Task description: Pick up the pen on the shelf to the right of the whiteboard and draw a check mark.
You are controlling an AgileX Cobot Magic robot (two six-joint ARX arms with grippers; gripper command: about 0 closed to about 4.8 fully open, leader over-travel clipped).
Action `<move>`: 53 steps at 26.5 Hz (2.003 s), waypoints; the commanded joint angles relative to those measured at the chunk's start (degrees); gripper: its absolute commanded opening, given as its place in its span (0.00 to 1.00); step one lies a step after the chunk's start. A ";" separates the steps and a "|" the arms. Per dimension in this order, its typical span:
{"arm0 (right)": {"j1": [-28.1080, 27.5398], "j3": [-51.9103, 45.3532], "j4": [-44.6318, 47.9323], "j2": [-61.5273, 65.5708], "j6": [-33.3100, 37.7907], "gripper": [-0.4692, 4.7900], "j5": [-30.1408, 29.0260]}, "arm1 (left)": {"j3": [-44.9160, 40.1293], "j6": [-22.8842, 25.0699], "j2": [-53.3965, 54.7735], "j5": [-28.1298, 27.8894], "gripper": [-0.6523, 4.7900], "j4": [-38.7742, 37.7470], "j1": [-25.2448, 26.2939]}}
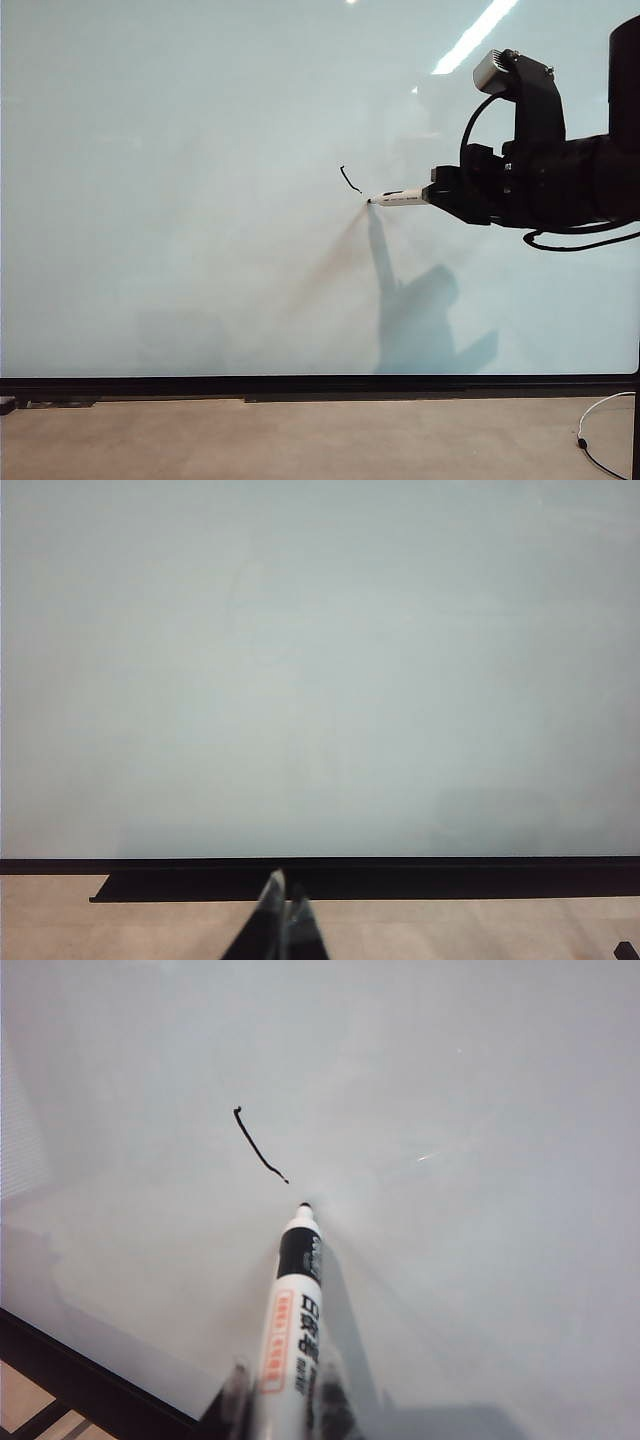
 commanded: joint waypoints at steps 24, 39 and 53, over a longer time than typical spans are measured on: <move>-0.04 -1.27 0.04 -0.22 -1.42 0.08 3.41 | 0.17 0.24 0.02 0.02 0.11 0.72 0.00; -0.17 -1.68 1.81 -1.14 -3.34 0.08 4.94 | 0.17 0.22 0.02 0.02 0.11 0.72 0.00; -2.67 -3.72 1.57 -5.22 -4.52 0.08 5.79 | 0.17 0.24 0.02 0.02 0.11 0.72 -0.02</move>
